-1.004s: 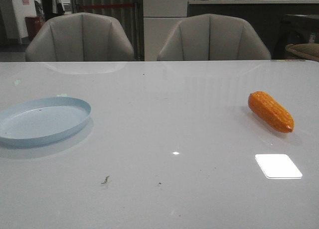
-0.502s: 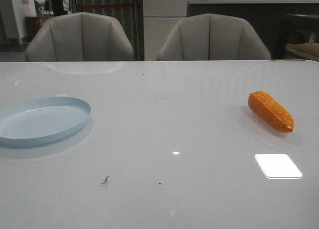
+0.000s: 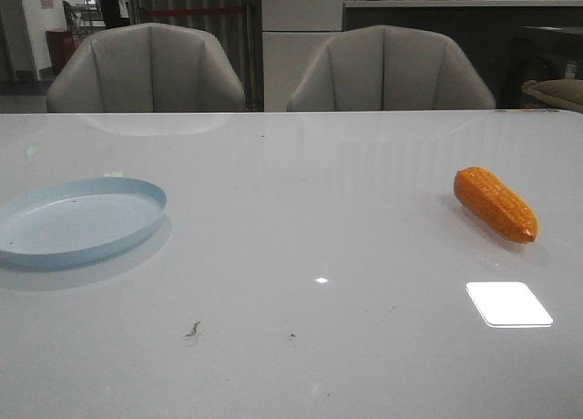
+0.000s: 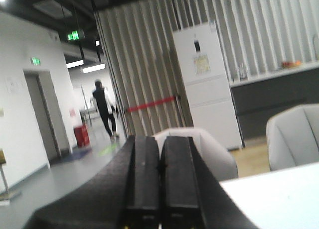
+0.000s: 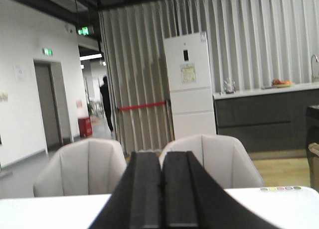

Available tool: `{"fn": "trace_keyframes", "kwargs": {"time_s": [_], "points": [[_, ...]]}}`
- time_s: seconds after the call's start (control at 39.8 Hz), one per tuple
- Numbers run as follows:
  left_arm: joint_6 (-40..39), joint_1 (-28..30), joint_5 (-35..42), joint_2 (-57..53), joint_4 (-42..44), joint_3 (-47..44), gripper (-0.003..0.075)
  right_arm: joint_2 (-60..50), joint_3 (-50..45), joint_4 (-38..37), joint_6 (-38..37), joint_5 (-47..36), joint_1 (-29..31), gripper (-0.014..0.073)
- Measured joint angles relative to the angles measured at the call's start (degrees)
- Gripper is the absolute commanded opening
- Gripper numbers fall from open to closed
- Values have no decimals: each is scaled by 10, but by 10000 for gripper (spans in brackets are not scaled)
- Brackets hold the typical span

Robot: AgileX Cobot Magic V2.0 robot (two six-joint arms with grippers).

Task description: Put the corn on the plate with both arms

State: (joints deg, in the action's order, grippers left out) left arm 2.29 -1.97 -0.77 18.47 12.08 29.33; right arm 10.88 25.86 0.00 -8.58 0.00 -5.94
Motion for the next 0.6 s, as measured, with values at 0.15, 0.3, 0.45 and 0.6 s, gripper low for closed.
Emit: {"fn": "trace_keyframes", "kwargs": {"time_s": [0.15, 0.3, 0.45, 0.6], "points": [[0, 0, -12, 98, -3, 33, 94, 105, 42, -6, 0, 0, 0, 27], [0, 0, -7, 180, -24, 36, 94, 220, 46, -7, 0, 10, 0, 27], [0, 0, -7, 261, -33, 36, 94, 350, 46, -7, 0, 10, 0, 27], [0, 0, -7, 313, -55, 37, 109, 416, 46, -8, 0, -14, 0, 31]]}}
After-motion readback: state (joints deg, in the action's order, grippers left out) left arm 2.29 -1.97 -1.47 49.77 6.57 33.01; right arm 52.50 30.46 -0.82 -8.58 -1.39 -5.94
